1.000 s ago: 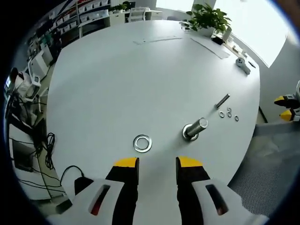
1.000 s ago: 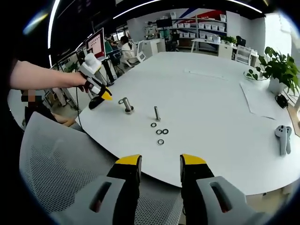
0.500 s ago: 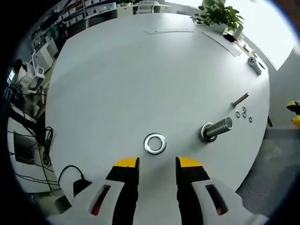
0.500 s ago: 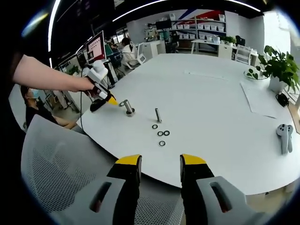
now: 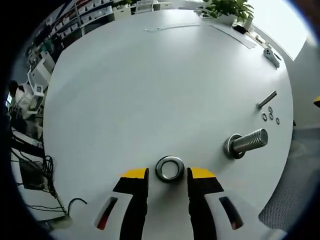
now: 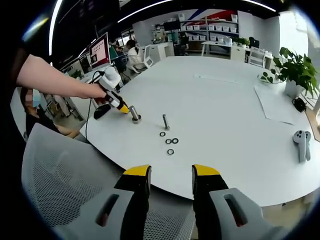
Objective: Place the washer onto the threaded stud by aligning its center hole with the stud, sliding it down to the base, and recovering from edge contact or off-axis alignment until the washer reaches the visible bottom stop.
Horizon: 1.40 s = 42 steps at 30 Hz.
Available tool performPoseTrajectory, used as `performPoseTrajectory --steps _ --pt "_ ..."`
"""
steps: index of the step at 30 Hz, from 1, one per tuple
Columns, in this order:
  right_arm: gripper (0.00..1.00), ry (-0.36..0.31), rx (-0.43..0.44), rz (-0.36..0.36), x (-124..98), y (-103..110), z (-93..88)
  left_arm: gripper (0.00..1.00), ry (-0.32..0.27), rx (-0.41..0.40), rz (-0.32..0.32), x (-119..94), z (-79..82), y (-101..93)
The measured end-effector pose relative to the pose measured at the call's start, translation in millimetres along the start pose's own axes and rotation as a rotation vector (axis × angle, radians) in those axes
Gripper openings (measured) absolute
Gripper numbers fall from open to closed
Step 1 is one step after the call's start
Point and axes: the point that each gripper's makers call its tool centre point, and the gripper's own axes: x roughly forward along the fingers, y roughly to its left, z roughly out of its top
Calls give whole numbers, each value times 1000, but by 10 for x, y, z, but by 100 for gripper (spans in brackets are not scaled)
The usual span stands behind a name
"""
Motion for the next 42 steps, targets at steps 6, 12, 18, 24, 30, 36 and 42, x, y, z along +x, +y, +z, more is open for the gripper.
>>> performPoseTrajectory --steps 6,12,18,24,30,36,42 --pt "35 4 -3 -4 -2 -5 0 26 7 68 -4 -6 1 -90" --pt "35 5 -5 -5 2 -6 -1 23 15 70 -13 -1 29 -113" --pt "35 1 0 -10 -10 -13 0 21 29 57 -17 -34 3 -137" --pt "35 0 -2 -14 0 -31 -6 21 40 46 -15 -10 1 -118" --pt "35 -2 -2 -14 -12 -24 2 20 75 105 -38 -15 -107 -206" --pt "35 -4 -2 -13 -5 -27 0 20 128 183 -66 -64 -260 -393" --pt "35 -8 1 -12 -6 -28 4 21 186 240 -137 -159 -388 -634"
